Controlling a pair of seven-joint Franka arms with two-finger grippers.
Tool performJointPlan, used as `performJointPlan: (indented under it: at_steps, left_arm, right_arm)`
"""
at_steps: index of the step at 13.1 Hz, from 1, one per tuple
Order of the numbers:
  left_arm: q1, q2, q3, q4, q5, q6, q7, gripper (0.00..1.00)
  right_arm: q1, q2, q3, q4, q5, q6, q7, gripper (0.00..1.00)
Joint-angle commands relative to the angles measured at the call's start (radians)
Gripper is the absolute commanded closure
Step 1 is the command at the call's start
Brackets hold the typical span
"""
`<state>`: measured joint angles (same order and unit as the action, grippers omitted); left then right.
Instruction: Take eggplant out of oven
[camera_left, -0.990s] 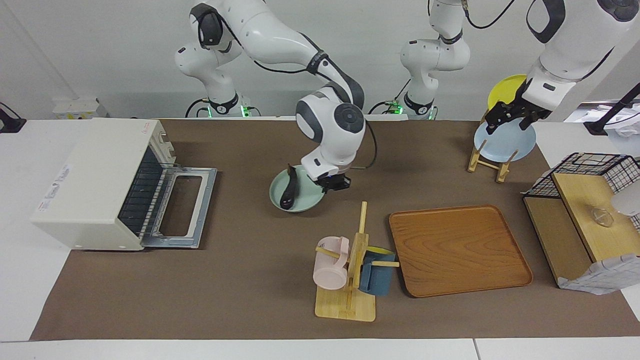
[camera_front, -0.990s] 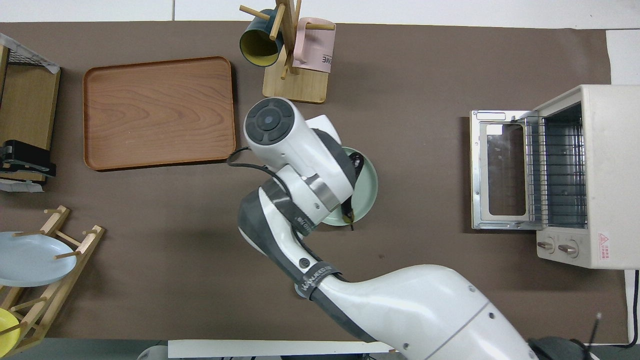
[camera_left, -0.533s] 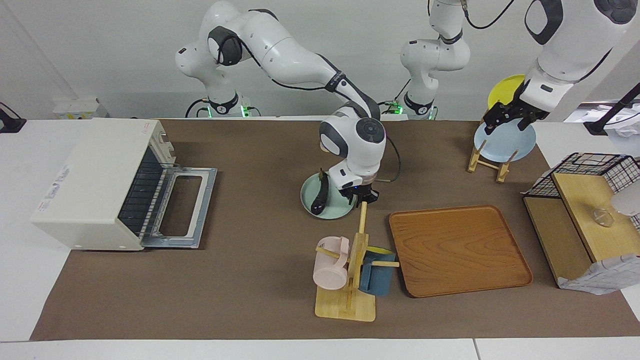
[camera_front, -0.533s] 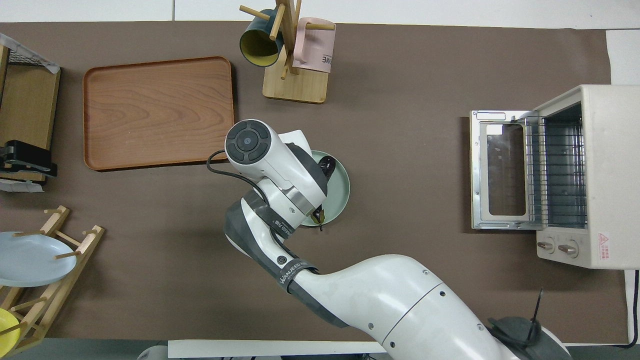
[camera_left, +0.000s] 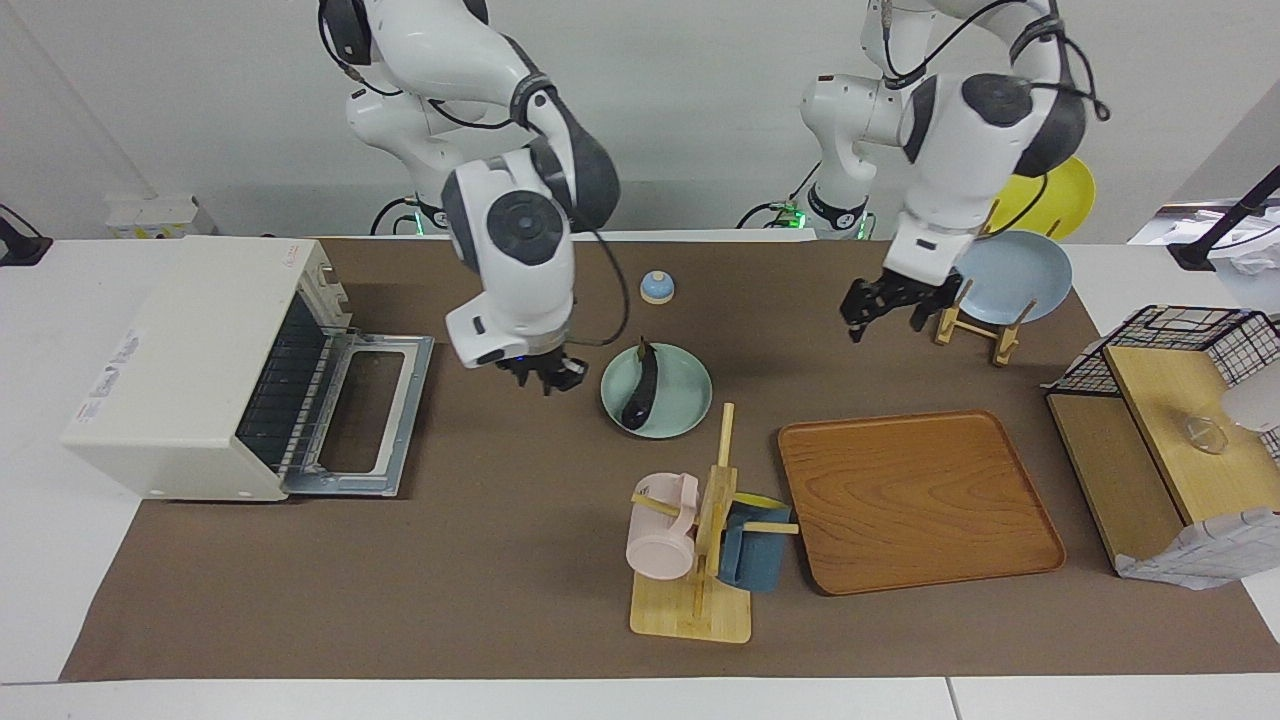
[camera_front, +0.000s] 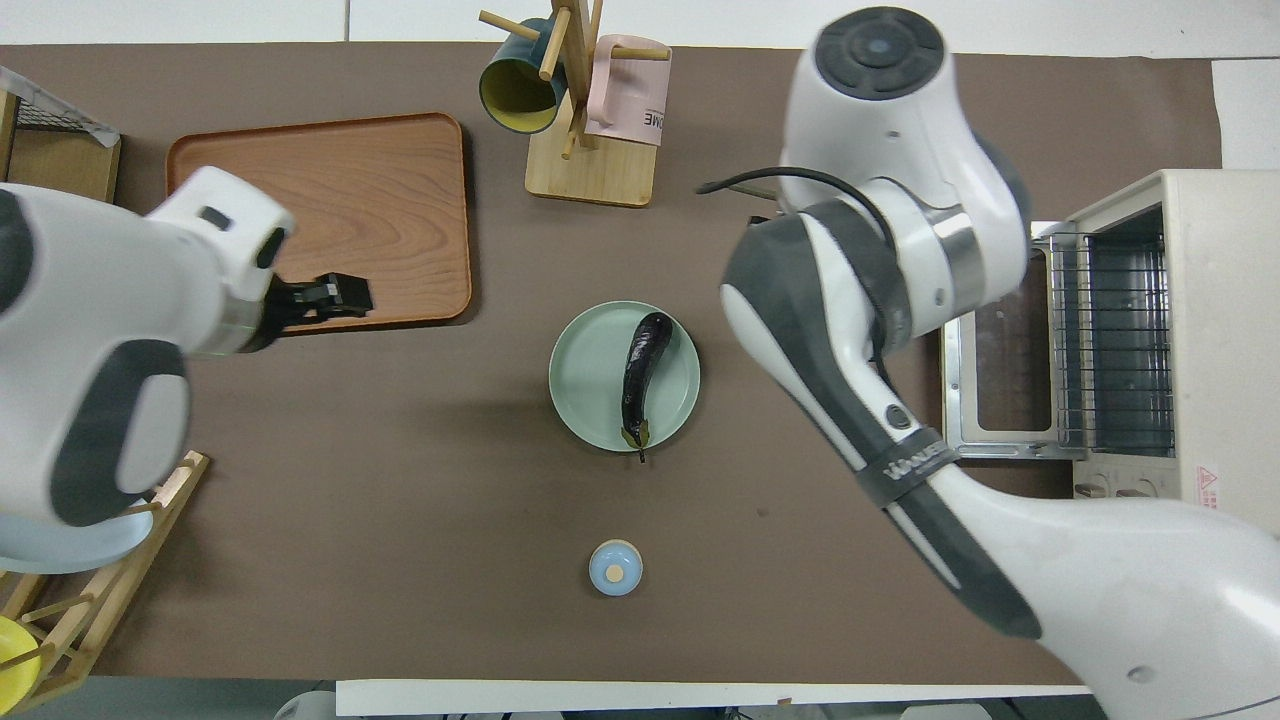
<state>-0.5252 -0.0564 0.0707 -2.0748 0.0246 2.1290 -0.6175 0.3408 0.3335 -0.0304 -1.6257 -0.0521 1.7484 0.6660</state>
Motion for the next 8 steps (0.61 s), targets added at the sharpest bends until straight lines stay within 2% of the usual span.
performJointPlan:
  at_steps: [1, 3, 8]
  left_arm:
    - [-0.135, 0.127, 0.015, 0.015, 0.003, 0.148, -0.184, 0.0]
    - [-0.238, 0.208, 0.015, 0.041, 0.003, 0.225, -0.283, 0.0]
    - [-0.38, 0.391, 0.015, 0.189, -0.04, 0.247, -0.307, 0.0]
  right_arm:
    - [-0.106, -0.115, 0.021, -0.322, -0.025, 0.239, -0.156, 0.89]
    - [-0.185, -0.126, 0.021, -0.405, -0.026, 0.359, -0.274, 0.96]
    - [-0.215, -0.087, 0.02, -0.428, -0.034, 0.419, -0.298, 0.98]
